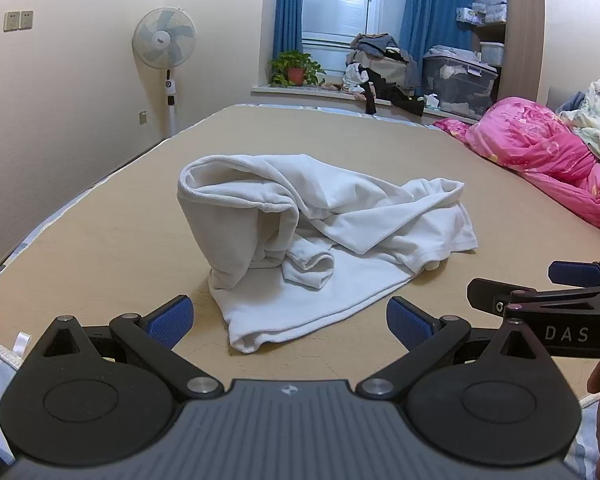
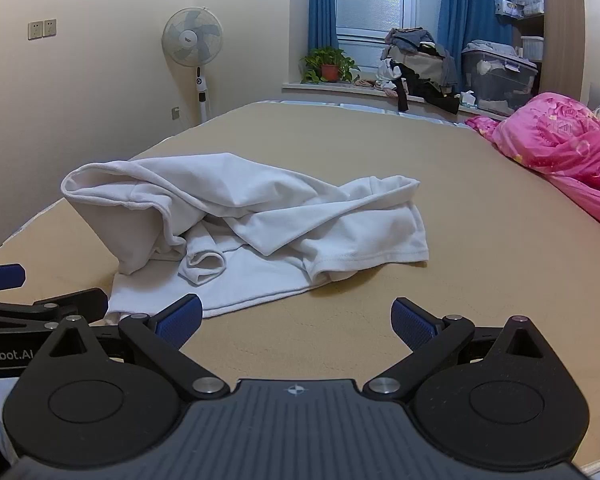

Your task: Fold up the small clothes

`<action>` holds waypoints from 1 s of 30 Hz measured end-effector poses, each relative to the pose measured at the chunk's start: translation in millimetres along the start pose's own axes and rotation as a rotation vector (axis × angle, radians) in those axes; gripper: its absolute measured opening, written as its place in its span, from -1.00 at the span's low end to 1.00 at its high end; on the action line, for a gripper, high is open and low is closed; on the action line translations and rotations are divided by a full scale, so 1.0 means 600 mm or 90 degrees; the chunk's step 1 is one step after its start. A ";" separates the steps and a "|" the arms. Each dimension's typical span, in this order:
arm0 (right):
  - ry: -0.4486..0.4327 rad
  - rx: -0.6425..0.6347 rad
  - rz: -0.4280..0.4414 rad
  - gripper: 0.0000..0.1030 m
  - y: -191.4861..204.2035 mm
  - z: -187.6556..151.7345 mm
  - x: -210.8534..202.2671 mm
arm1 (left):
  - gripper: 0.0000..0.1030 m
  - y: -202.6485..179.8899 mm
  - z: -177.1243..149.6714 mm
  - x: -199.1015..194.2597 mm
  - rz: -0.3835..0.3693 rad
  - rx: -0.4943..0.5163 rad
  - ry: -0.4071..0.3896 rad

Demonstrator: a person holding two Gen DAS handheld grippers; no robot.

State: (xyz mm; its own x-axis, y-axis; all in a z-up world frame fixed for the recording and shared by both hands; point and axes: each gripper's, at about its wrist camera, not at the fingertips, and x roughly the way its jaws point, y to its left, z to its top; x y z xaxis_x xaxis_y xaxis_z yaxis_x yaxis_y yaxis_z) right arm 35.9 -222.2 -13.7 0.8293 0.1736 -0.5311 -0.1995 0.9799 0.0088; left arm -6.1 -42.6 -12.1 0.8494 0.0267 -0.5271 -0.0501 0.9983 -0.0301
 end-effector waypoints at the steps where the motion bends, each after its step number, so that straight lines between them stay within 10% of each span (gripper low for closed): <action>1: 0.000 0.000 0.000 0.94 0.001 -0.003 -0.006 | 0.99 -0.001 0.000 0.000 0.000 0.002 0.000; 13: 0.001 0.000 -0.003 0.75 -0.003 -0.005 -0.023 | 0.92 -0.008 0.001 -0.006 0.000 0.023 -0.011; 18: 0.001 0.027 0.019 -0.47 -0.019 0.010 -0.019 | -0.02 -0.006 0.030 -0.007 -0.017 0.067 -0.027; 25: 0.003 0.023 0.073 -0.49 -0.074 0.072 0.024 | -0.16 0.002 0.155 0.065 -0.012 0.186 -0.067; 30: 0.017 0.038 0.061 -0.34 -0.123 0.103 0.092 | -0.13 -0.009 0.200 0.199 -0.012 0.310 0.035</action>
State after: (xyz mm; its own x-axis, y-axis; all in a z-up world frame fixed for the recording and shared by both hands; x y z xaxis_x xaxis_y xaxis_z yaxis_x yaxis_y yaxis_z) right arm 128.7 -278.6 8.8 0.7933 0.2655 -0.5479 -0.2452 0.9630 0.1116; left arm 158.7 -38.6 26.7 0.8182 0.0192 -0.5746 0.2277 0.9069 0.3544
